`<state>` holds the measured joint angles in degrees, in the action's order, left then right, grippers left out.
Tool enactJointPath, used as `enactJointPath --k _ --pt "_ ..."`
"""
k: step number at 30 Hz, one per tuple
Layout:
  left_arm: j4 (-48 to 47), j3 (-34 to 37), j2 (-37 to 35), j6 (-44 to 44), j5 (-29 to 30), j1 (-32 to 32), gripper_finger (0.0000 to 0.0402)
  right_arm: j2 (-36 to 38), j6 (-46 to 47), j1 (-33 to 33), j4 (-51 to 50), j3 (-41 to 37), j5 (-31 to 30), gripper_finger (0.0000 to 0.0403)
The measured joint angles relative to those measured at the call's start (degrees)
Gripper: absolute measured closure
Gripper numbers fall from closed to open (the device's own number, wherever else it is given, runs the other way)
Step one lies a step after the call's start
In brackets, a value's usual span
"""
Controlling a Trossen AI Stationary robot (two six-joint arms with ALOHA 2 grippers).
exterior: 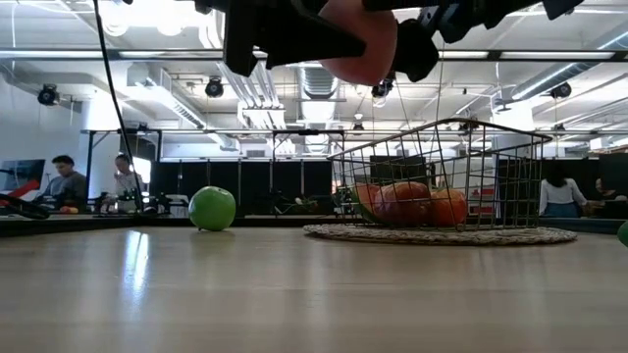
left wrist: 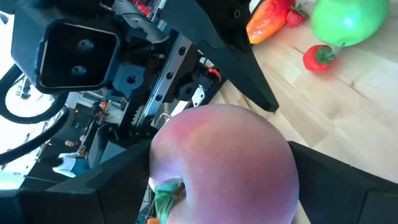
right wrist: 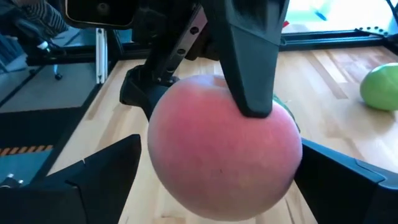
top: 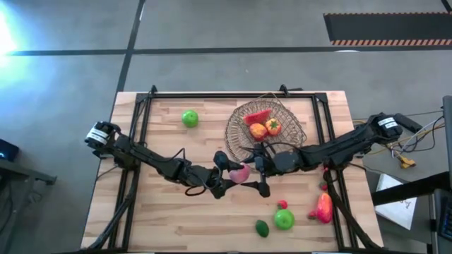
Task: Build produce basket
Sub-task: Put the pink peach into the gold mesh basket
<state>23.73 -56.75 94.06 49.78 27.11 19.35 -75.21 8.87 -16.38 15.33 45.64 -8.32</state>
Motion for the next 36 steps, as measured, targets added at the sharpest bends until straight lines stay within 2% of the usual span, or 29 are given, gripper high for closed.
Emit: enactJointPath --k 7,12,19,23,29,36 --pt "-0.45 0.02 0.0 -0.64 -0.02 -0.12 0.0075 0.38 -0.42 -0.04 -1.63 0.56 -1.76 0.0063" --pt "-1.08 -0.2 0.0 -2.86 0.03 -0.15 0.0044 0.13 -0.47 -0.07 -2.16 0.56 -2.28 0.0099" --pt "-2.68 -1.01 -0.11 -4.2 7.42 -0.1 0.0017 0.35 -0.75 -0.11 -5.56 0.91 -10.78 0.0103" --pt "-4.94 -1.03 -0.44 -5.22 14.23 0.25 0.0015 3.97 0.34 -0.23 -12.97 1.45 -16.89 0.0104" --pt "-12.78 -1.01 -0.13 -15.07 15.24 0.43 0.0015 12.06 6.82 0.3 -30.36 2.77 -28.47 0.0103" --pt "-14.63 -0.96 -0.13 -28.2 15.24 1.31 0.0014 18.13 24.86 5.1 -53.33 2.16 -29.98 0.0103"
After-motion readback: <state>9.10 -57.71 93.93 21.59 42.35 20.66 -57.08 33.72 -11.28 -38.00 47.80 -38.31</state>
